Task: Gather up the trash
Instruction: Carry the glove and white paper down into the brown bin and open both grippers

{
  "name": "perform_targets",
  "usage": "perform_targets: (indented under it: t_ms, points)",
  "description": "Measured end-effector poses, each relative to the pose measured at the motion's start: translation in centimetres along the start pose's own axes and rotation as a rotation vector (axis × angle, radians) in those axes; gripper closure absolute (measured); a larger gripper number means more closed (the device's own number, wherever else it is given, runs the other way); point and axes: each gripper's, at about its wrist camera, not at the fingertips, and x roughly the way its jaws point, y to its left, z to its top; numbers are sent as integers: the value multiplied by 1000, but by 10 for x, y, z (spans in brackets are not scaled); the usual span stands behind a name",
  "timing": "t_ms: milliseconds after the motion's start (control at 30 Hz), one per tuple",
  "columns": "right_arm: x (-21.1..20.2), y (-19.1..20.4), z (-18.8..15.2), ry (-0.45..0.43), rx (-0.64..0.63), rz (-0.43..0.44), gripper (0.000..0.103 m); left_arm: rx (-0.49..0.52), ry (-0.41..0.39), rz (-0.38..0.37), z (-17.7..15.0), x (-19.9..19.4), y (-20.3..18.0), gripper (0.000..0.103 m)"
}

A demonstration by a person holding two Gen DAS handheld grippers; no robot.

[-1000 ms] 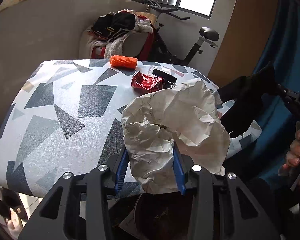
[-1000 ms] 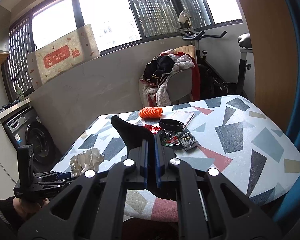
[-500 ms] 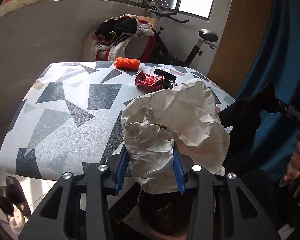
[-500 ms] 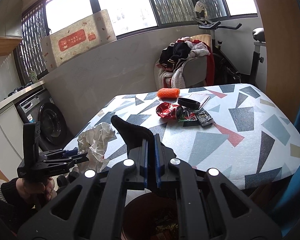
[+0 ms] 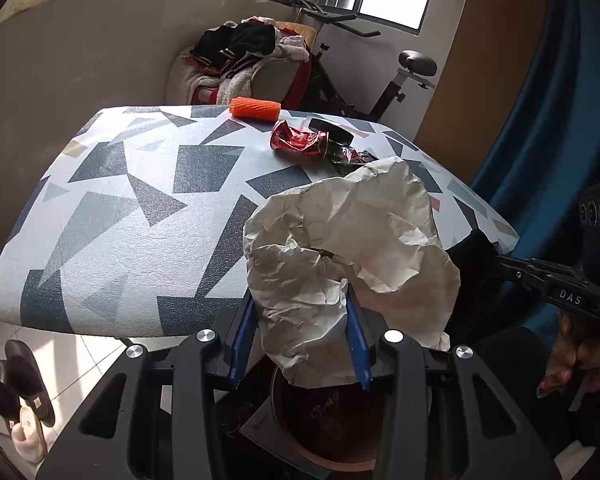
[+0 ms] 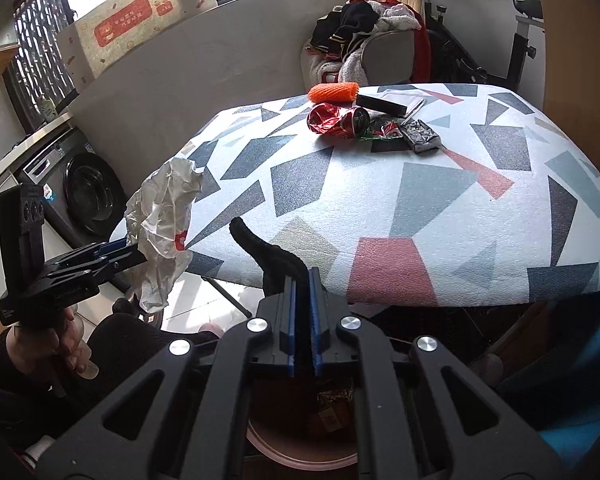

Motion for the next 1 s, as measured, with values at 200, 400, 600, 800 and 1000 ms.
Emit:
perform_targets:
  t_ms: [200,400,600,800,1000]
  points:
    - [6,-7,-5,29,6,-28,61,24,5,-4,-1,4,-5,63]
    - [4,-15,-6,-1,-85,-122,28,52,21,-8,-10,11,-10,63]
    - [1,-35,-12,-65,-100,-146,10,62,51,-29,-21,22,-16,63]
    - [18,-31,-18,36,-140,-99,9,63,52,-41,-25,23,-22,63]
    - [53,-18,-38,261,-230,-97,8,25,48,-38,-28,23,-17,63]
